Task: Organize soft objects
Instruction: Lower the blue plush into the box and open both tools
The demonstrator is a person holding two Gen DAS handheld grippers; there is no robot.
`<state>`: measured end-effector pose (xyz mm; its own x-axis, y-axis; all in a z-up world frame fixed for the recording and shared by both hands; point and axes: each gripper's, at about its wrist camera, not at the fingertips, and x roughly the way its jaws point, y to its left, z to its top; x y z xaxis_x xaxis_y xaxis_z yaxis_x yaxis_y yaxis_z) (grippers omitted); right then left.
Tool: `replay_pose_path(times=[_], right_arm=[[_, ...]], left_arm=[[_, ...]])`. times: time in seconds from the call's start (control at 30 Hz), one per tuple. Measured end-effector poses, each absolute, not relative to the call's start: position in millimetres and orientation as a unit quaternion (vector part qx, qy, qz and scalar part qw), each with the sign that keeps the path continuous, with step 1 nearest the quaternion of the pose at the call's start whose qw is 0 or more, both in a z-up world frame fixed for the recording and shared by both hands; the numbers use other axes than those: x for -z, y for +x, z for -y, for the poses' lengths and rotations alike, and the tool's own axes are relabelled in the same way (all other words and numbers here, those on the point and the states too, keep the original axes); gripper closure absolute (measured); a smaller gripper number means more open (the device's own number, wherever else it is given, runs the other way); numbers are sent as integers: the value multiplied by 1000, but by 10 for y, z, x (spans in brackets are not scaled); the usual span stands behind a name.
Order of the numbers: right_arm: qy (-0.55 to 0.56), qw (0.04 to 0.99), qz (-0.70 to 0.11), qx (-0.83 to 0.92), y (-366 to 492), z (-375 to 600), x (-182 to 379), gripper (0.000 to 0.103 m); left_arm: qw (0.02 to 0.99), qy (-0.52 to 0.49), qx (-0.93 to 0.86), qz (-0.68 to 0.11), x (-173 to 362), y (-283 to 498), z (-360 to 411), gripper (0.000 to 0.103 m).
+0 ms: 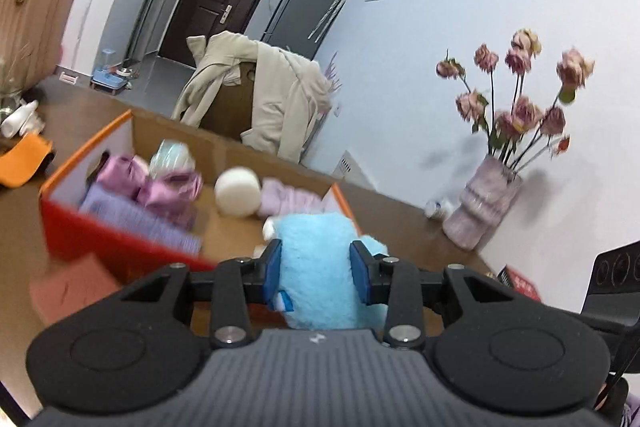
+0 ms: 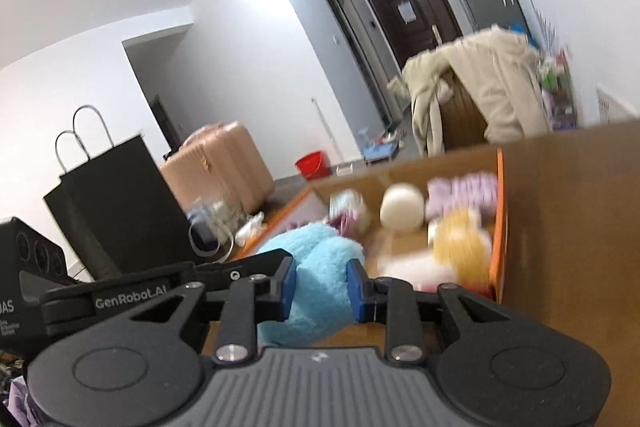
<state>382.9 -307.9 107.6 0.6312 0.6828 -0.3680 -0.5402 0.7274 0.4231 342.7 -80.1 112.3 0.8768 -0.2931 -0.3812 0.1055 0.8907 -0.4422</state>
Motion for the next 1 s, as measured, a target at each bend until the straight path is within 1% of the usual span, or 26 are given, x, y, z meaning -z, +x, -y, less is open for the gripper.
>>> replay_pose_path(times=[0.13,0.23,0.37,0.4,0.47,0.6,0.73,0.8,0.87,0.93,1.0], right_arm=[[130,897,-264,-329,4234,2923,-1199,76],[139,897,-277,-315,4647,2819,-1150,77],[155,891,-310,-293,5173,2641,-849,78],[143,891,-327,-279,5274,2578,-742,78],[112,901,-339,-246,5344,2501,-568,78],[116,902,-338,-242,5360,2526,-448,78],[109,913,-310,-242,5219,2633,-624,78],[110,915,-295,-254,5110,2752,-778,75],[100,918,-278,-264,4957,2898,-937,70],[81,922,-267,-269,4771,3031,-1069,65],[65,923,-260,-276,4565,3174,-1145,63]], left_arm=[[943,-208,100,-240,-1226,3854,714,67],[937,-215,96,-257,-1160,4297,593,67],[932,-213,76,-282,-867,4801,455,66],[930,-211,67,-293,-767,4872,431,62],[923,-197,67,-323,-639,4978,446,62],[930,-181,65,-313,-615,4973,417,61],[941,-161,35,-295,-763,4841,413,61],[950,-147,29,-276,-905,4714,442,61],[960,-132,23,-248,-1095,4504,494,58],[967,-126,28,-219,-1249,4214,552,52],[971,-119,29,-206,-1326,3922,636,49]])
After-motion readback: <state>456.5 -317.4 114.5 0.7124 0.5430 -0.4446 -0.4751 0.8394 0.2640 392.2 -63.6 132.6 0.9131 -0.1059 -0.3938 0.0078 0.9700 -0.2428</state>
